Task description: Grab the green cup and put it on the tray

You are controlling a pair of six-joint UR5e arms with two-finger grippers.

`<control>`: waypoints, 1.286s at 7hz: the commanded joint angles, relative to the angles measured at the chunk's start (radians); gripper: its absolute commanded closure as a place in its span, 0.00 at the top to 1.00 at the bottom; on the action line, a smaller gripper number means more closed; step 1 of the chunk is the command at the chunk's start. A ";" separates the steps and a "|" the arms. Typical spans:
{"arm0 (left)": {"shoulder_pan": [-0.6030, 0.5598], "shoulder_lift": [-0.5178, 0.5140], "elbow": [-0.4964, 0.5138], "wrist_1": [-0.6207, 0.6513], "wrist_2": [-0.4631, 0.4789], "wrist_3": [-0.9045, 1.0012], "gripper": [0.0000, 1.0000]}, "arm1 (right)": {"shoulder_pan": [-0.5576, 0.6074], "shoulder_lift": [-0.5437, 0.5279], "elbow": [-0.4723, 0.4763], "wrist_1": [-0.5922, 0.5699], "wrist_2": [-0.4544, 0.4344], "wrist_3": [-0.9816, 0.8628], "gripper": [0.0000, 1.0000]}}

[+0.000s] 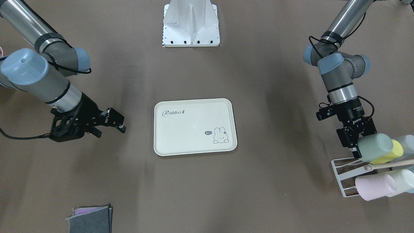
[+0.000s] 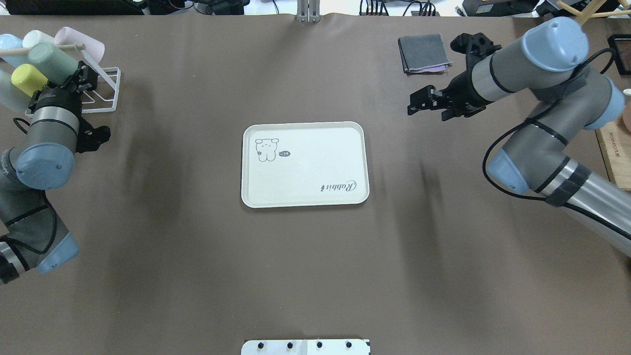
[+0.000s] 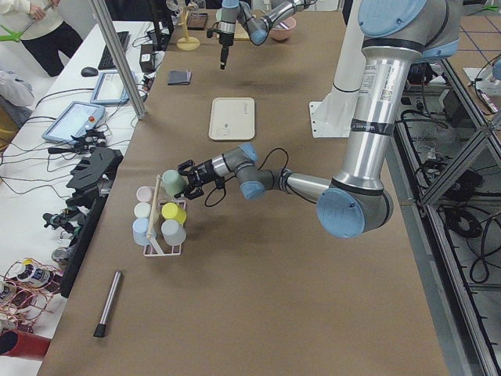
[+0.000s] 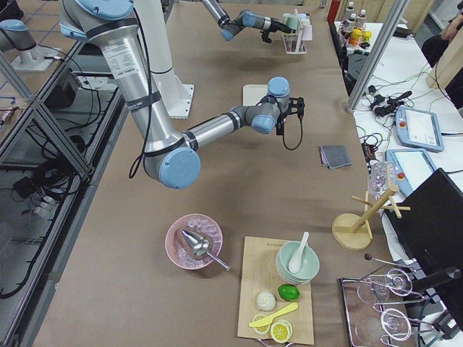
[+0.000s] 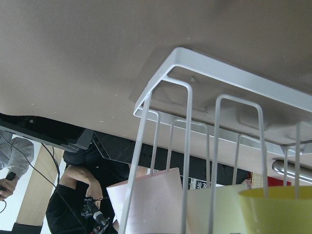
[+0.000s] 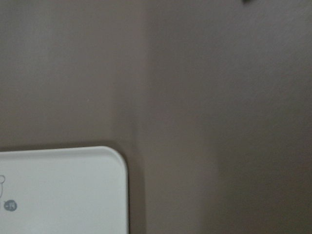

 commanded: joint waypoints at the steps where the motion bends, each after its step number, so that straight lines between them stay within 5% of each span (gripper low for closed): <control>1: -0.018 0.008 -0.032 0.001 0.000 0.031 0.80 | 0.107 -0.153 0.090 -0.032 0.003 -0.288 1.00; 4: -0.054 0.033 -0.112 0.002 -0.003 0.086 0.80 | 0.187 -0.362 0.286 -0.182 -0.009 -0.561 1.00; 6: -0.068 0.042 -0.207 0.004 -0.005 0.071 0.77 | 0.287 -0.387 0.359 -0.390 -0.010 -0.807 1.00; 7: -0.068 0.042 -0.248 0.004 -0.032 0.007 0.75 | 0.375 -0.398 0.362 -0.503 -0.007 -1.019 1.00; 9: -0.090 0.045 -0.271 0.001 -0.128 -0.225 0.75 | 0.478 -0.433 0.377 -0.656 0.023 -1.142 1.00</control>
